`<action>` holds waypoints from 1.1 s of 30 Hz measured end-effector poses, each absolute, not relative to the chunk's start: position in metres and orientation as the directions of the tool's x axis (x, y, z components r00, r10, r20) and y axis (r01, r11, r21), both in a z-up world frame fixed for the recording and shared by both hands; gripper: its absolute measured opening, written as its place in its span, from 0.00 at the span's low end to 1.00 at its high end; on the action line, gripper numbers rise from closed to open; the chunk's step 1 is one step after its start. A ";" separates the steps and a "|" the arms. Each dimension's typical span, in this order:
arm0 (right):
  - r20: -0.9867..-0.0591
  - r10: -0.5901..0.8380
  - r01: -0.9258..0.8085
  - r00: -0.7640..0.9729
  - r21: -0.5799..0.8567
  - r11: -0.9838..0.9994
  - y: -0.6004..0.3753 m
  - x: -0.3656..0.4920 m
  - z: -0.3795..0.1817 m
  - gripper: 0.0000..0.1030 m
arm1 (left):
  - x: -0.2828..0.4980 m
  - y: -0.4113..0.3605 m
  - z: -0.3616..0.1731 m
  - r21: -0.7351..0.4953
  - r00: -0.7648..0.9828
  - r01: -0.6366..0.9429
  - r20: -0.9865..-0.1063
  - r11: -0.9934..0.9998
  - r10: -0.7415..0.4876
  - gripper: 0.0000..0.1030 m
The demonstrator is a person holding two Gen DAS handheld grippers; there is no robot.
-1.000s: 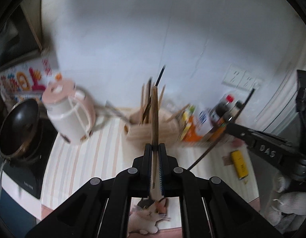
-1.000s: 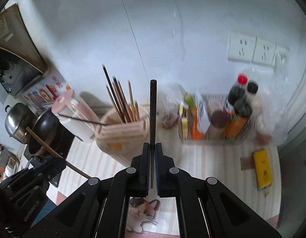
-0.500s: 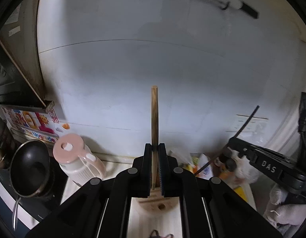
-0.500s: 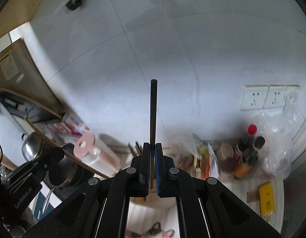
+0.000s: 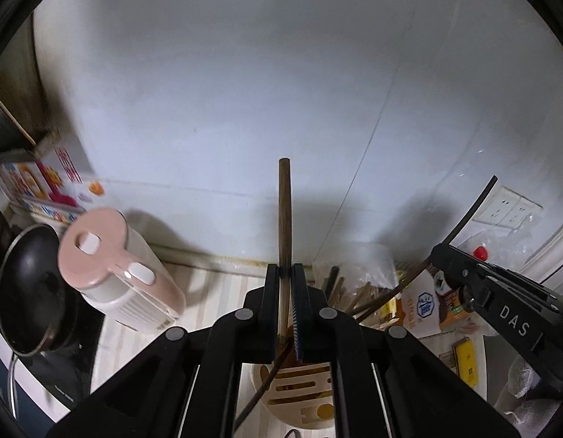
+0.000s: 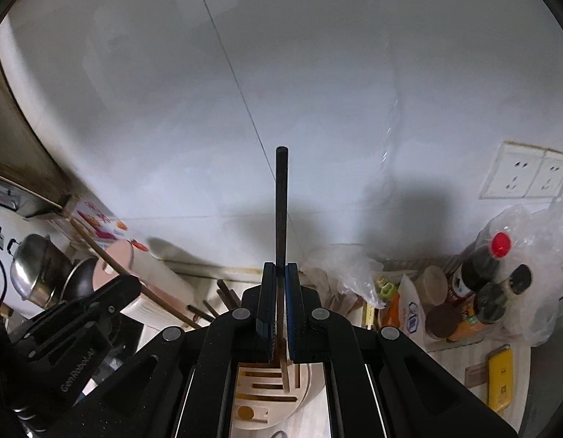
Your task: Organize utensils
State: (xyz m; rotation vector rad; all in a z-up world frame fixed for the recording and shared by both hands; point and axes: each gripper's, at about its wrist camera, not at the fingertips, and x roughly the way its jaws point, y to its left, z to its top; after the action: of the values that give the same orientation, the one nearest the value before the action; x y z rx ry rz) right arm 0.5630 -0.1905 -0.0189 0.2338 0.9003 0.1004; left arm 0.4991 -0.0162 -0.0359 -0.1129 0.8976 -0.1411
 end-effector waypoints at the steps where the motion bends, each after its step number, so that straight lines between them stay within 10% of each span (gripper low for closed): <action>1: -0.773 0.184 0.009 0.608 0.238 0.971 -0.189 0.568 -0.025 0.04 | 0.503 -0.017 -0.041 -0.162 0.602 0.075 -0.779 0.984 -0.174 0.04; 10: -0.860 0.237 0.017 0.451 0.273 0.962 -0.185 0.600 -0.072 0.06 | 0.519 -0.024 -0.063 -0.223 0.504 0.101 -0.829 0.970 -0.243 0.07; 12: -0.863 0.254 0.019 0.436 0.291 0.957 -0.186 0.601 -0.077 0.23 | 0.517 -0.022 -0.061 -0.222 0.509 0.086 -0.828 0.971 -0.234 0.13; 13: -0.859 0.267 0.022 0.436 0.307 0.952 -0.188 0.600 -0.078 0.30 | 0.516 -0.020 -0.060 -0.207 0.517 0.073 -0.829 0.976 -0.214 0.17; 15: -0.849 0.283 0.030 0.447 0.330 0.943 -0.193 0.596 -0.074 0.43 | 0.511 -0.017 -0.052 -0.178 0.544 0.051 -0.820 0.983 -0.177 0.57; 23: -0.818 0.185 0.055 0.544 0.255 0.965 -0.206 0.555 -0.045 0.60 | 0.468 -0.003 -0.024 -0.100 0.679 -0.030 -0.733 0.995 -0.053 1.00; 33: -0.753 0.015 0.039 0.658 0.055 0.998 -0.186 0.460 -0.043 0.95 | 0.391 -0.004 -0.038 0.003 0.695 -0.092 -0.716 0.996 0.066 1.00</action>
State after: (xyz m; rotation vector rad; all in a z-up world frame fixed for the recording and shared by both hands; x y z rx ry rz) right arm 0.4602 -0.1865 -0.0429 0.0685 0.8522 -0.0136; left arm 0.3908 -0.0040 -0.0385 -0.0343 0.7977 0.0882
